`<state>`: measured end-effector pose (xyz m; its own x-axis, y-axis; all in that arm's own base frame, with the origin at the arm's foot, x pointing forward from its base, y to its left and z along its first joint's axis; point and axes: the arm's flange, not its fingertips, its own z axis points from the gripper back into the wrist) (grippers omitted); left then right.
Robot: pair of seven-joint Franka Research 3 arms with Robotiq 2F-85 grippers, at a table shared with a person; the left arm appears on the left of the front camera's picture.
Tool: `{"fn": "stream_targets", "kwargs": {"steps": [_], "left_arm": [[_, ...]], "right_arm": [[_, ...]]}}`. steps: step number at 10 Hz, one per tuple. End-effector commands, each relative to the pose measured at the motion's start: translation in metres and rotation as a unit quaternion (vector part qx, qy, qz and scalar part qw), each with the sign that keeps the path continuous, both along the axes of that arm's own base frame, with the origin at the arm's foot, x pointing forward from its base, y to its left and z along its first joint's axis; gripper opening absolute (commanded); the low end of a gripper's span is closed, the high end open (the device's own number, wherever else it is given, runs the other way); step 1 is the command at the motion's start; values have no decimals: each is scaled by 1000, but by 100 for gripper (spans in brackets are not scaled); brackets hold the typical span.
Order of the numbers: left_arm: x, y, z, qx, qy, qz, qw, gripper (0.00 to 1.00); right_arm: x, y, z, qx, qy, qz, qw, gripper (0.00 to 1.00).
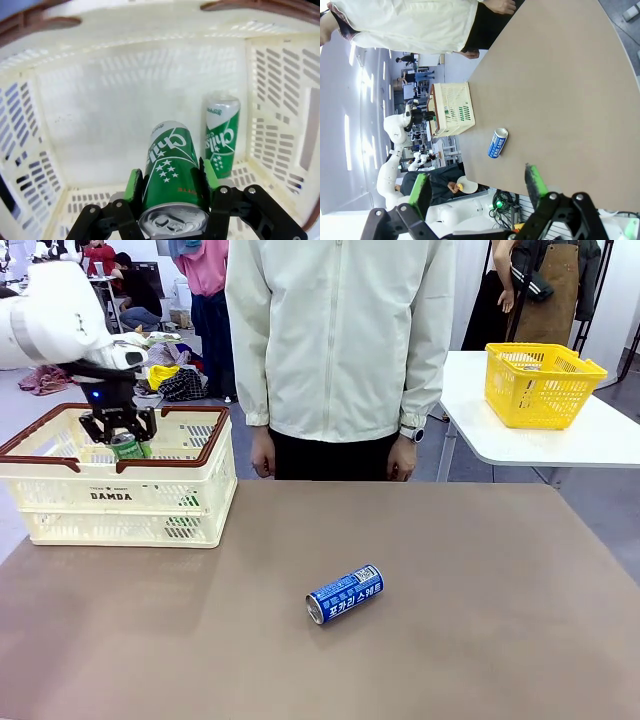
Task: Place the drinks into the Shopping basket.
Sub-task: Pick up one drink and place it into the Shopping basket.
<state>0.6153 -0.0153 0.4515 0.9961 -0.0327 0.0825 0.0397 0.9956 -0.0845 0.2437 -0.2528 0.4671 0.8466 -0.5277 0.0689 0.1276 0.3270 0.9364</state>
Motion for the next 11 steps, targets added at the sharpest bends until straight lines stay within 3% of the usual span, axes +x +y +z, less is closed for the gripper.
{"fn": "stream_targets", "kwargs": {"steps": [1, 7, 8, 9, 10, 11], "left_arm": [[-11, -4, -15, 33, -25, -18, 999, 0], [6, -22, -42, 78, 16, -30, 996, 0], [8, -22, -43, 69, 23, -34, 997, 32], [7, -20, -42, 61, 28, -35, 997, 91], [5, -16, -39, 52, 28, -39, 997, 100], [2, -12, -35, 45, 24, -38, 998, 100]], "right_arm": [[-1, -1, 0, -1, -9, 3, 1000, 100], [-1, -1, 0, -1, -9, 3, 1000, 100], [-1, -1, 0, -1, -9, 3, 1000, 100], [-1, -1, 0, -1, -9, 3, 1000, 100], [-1, -1, 0, -1, -9, 3, 1000, 100], [-1, -1, 0, -1, -9, 3, 1000, 100]]}}
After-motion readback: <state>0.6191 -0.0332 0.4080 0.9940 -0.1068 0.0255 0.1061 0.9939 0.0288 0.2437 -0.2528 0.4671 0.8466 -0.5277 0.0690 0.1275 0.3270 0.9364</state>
